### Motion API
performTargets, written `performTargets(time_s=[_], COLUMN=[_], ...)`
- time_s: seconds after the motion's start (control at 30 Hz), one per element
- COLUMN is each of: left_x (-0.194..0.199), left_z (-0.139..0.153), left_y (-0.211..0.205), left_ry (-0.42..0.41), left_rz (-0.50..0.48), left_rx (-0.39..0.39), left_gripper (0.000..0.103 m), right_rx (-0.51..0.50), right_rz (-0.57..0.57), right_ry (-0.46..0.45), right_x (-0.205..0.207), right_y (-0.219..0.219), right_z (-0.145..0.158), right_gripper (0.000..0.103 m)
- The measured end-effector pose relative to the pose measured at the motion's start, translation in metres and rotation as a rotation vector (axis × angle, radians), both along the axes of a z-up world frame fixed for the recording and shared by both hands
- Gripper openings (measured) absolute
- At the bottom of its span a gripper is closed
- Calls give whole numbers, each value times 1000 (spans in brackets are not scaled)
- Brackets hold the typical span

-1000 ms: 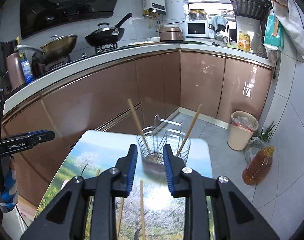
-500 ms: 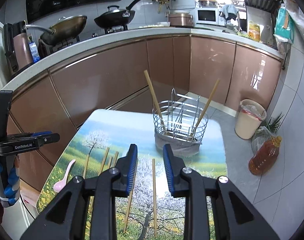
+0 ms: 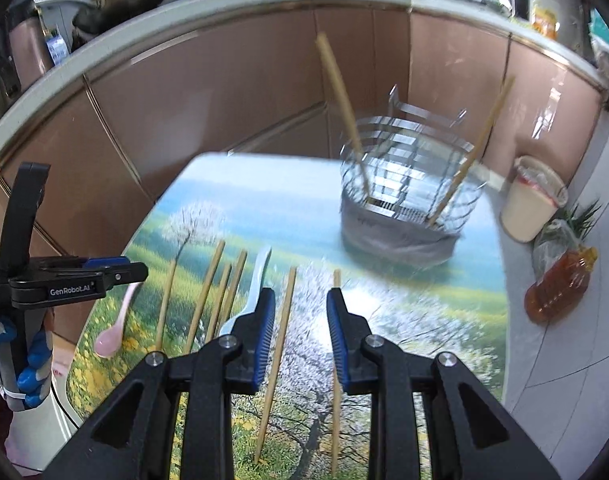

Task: Organize utensils
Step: 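Move both tools back down over the remaining chopsticks on the table, then grasp a chopstick with the left tool while the right tool grasps another, lift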

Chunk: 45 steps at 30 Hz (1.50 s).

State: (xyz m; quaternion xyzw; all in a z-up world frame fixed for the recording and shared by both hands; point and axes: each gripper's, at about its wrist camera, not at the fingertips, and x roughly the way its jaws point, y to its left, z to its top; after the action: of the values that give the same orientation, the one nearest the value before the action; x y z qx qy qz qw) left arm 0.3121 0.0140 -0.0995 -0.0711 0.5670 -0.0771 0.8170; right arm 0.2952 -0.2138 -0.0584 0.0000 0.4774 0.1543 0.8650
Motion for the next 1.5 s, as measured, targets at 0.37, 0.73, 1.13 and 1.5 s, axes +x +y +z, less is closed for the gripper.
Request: performTargets(time_s=[0.37, 0.73, 1.13, 1.5], left_x=[33, 58, 70, 70], left_z=[-44, -66, -76, -77], left_y=[-13, -26, -28, -34], left_ry=[138, 209, 234, 246], left_rz=[-8, -24, -20, -17], left_rx=[-18, 11, -5, 2], left_gripper=[40, 36, 26, 15], right_rx=[-30, -82, -121, -160], right_rz=[41, 64, 103, 122], right_ry=[162, 279, 317, 332], right_x=[39, 75, 91, 88], right_y=[24, 40, 62, 83], right_z=[-56, -100, -116, -131], right_gripper=[25, 22, 18, 9])
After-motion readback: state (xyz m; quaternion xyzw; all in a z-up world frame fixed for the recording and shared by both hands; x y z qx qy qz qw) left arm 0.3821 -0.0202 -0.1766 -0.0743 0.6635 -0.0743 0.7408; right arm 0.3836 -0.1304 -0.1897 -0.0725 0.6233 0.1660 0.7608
